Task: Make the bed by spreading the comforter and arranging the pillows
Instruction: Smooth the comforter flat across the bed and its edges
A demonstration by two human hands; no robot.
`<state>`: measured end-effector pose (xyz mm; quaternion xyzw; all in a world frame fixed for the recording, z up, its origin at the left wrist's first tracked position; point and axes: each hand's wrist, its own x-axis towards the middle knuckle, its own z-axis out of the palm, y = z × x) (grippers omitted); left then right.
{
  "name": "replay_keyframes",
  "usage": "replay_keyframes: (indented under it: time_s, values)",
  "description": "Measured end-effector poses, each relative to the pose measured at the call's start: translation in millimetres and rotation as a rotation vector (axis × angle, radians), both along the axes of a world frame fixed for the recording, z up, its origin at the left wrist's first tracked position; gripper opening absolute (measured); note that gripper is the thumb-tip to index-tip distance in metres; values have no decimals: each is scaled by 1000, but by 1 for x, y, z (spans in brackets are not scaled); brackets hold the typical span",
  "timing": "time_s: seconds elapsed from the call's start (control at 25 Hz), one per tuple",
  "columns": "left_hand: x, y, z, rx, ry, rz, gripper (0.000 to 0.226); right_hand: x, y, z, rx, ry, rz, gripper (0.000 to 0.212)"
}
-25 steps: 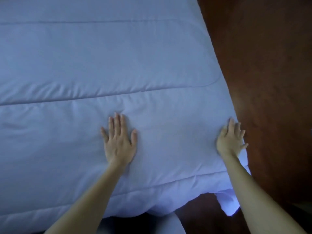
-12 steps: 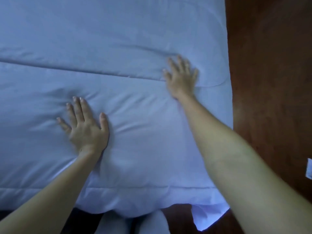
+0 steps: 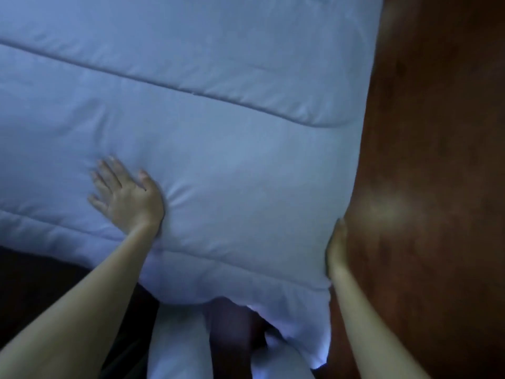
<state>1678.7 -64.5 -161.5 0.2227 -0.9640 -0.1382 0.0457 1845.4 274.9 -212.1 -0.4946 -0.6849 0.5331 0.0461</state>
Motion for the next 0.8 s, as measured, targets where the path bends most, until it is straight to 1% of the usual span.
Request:
replay_keyframes:
  time_s: [0.04, 0.08, 0.12, 0.16, 0.2, 0.24, 0.28, 0.32, 0.36, 0.4, 0.44, 0.48, 0.52, 0.56, 0.6, 0.68, 0.72, 0.76, 0.8]
  values:
    - [33, 18, -3, 28, -1, 109, 65, 33, -4, -9, -27, 6, 47, 64]
    - [63, 37, -5, 100, 10, 221, 66, 60, -10, -7, -39, -28, 121, 65]
    - [90, 57, -7, 209, 34, 330, 69, 88, -12, -5, -75, -95, 223, 58]
    - [116, 79, -8, 349, 55, 440, 73, 106, -9, 1, -206, -180, 328, 48]
    - [140, 100, -10, 494, 28, 549, 78, 117, -4, 3, -325, -264, 450, 41]
    - [166, 122, -14, 631, -75, 624, 82, 123, 5, 3, -340, -322, 567, 42]
    - [192, 140, -18, 744, -205, 632, 85, 125, 12, 5, -320, -332, 628, 44]
    - [218, 153, -23, 841, -299, 588, 86, 121, 18, 4, -304, -322, 639, 44]
    - [239, 161, -25, 924, -340, 526, 82, 118, 23, 7, -325, -304, 650, 39]
    - [251, 165, -26, 976, -327, 463, 72, 112, 29, 9, -317, -291, 668, 33]
    - [256, 165, -25, 980, -304, 395, 58, 110, 36, 12, -303, -276, 715, 28]
    - [256, 163, -23, 951, -295, 325, 44, 107, 43, 17, -285, -251, 776, 29]
    - [256, 159, -17, 908, -289, 279, 33, 106, 52, 27, -285, -220, 843, 32]
    - [259, 156, -10, 879, -253, 239, 27, 106, 64, 39, -298, -171, 890, 33]
    - [265, 154, 4, 889, -177, 200, 24, 108, 77, 54, -329, -122, 914, 32]
    - [287, 150, 29, 969, -5, 90, 29, 118, 100, 80, -438, 12, 866, 26]
    - [298, 147, 33, 991, 27, 30, 32, 125, 105, 87, -488, 61, 832, 24]
    - [303, 144, 32, 957, 1, -13, 33, 130, 104, 87, -498, 65, 826, 24]
    - [302, 142, 25, 884, -66, -21, 32, 135, 101, 81, -442, 21, 839, 24]
